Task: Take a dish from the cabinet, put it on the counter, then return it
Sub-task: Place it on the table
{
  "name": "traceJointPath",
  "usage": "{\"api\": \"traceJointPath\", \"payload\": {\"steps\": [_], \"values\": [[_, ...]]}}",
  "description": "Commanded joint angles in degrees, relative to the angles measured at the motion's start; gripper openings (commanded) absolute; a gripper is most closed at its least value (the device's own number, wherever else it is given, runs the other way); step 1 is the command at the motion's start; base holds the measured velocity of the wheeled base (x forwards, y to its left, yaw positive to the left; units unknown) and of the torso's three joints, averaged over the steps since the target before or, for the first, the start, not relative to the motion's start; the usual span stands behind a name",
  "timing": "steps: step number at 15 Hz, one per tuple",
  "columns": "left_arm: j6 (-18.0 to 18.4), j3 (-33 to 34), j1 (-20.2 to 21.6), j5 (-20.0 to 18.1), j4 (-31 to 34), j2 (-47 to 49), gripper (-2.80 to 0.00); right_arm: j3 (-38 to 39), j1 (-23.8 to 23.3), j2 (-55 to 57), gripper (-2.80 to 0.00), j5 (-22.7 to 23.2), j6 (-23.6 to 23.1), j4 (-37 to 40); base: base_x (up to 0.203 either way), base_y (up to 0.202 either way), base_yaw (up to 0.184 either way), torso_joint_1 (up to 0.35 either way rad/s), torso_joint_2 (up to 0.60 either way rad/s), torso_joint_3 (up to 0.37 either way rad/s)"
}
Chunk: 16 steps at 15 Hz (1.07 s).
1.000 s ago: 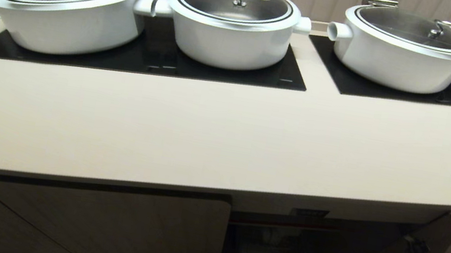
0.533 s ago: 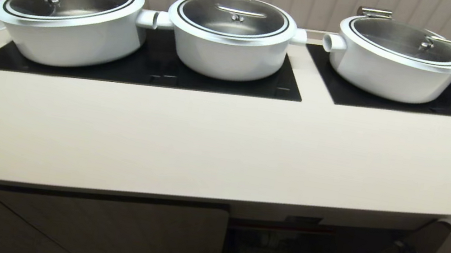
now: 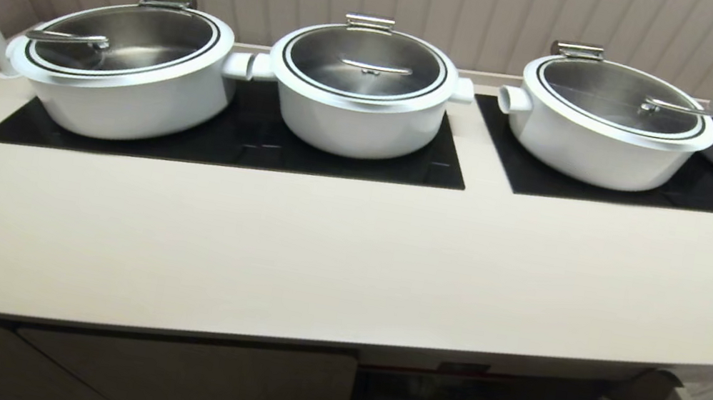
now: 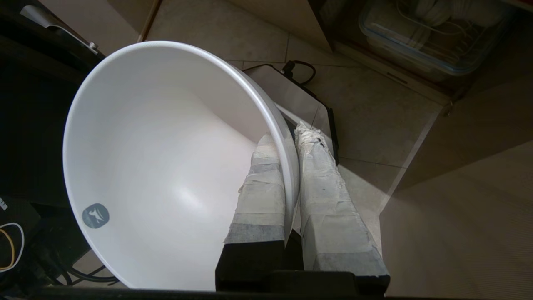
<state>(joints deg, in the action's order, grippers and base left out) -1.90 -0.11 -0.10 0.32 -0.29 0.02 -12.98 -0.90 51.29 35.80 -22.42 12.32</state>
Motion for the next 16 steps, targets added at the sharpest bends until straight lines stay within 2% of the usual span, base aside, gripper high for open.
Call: {"api": "traceJointPath", "payload": {"steps": [1,16], "values": [[0.0,0.0,0.0,0.0,0.0,0.0,-2.80,0.0,-0.1,0.0,-2.80,0.2,-0.2,0.1,0.000,0.000,0.000,0.164,-0.35,-0.188],[0.0,0.0,0.0,0.0,0.0,0.0,-2.80,-0.4,-0.1,0.1,-2.80,0.2,-0.1,0.1,0.000,0.000,0.000,0.155,-0.32,-0.169]]}}
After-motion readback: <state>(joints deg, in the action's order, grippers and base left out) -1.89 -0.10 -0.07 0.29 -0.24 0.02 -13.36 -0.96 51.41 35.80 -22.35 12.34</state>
